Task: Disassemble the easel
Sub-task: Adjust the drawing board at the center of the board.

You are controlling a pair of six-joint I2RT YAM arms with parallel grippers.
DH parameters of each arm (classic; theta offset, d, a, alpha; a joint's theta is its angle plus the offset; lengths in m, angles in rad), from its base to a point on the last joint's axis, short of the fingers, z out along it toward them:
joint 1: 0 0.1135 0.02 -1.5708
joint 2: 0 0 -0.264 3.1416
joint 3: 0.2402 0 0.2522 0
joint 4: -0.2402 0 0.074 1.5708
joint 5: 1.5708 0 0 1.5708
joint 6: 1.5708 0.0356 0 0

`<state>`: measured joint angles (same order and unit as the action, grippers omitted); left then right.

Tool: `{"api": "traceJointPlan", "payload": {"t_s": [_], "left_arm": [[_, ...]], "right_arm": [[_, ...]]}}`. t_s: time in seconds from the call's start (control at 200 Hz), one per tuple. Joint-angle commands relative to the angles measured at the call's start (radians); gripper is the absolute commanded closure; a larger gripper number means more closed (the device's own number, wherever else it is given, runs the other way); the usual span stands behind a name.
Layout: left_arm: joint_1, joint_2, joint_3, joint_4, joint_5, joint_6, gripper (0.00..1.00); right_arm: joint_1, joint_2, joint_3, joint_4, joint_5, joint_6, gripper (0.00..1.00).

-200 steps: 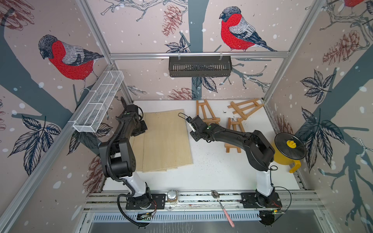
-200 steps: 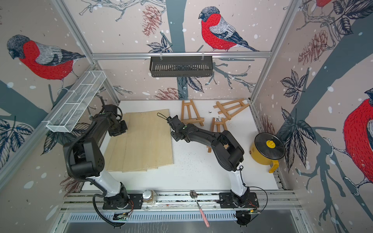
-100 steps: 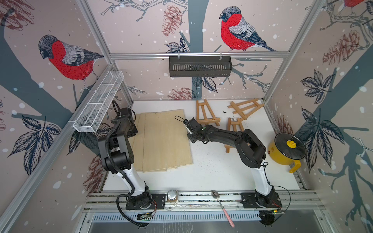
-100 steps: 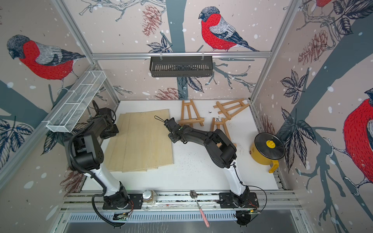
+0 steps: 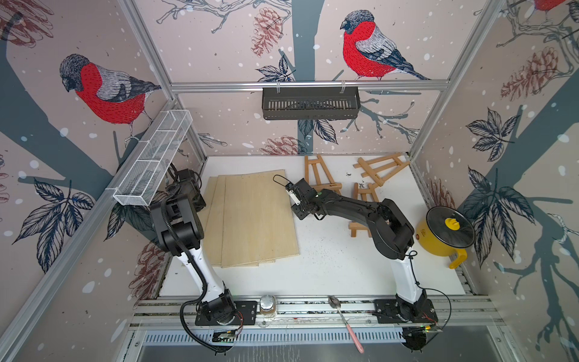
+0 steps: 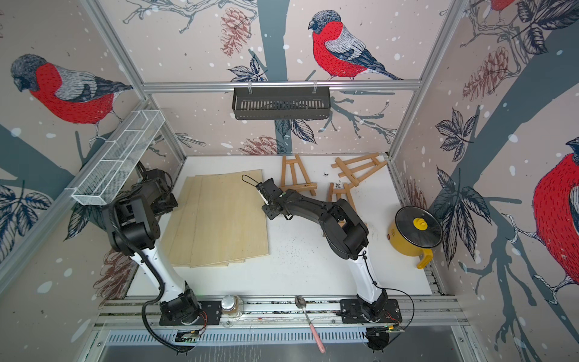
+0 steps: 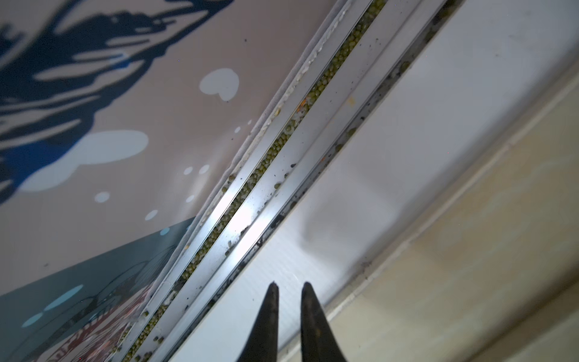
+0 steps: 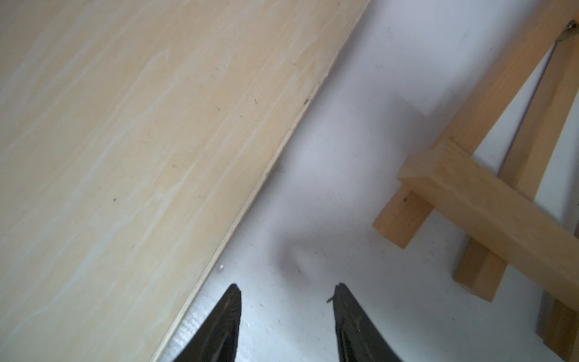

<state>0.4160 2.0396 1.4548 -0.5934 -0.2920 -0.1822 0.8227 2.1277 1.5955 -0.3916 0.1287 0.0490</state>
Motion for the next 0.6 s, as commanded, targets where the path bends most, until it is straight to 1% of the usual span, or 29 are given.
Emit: {"api": "traceJointPlan", "payload": {"t_s": [0.0,0.265,0.595], "left_arm": [[0.009,0.031,0.014,0.023,0.058,0.018,0.85],[0.018,0.088,0.027,0.018,0.100,0.016,0.86],[0.017,0.078,0.020,0.015,0.144,0.013,0.86]], "right_arm": [[-0.006,0.019,0.017,-0.041,-0.024,0.009,0.50],[-0.011,0.080,0.079,-0.093,-0.018,0.034,0.50],[0.030,0.171,0.187,-0.144,-0.018,0.045,0.50]]}}
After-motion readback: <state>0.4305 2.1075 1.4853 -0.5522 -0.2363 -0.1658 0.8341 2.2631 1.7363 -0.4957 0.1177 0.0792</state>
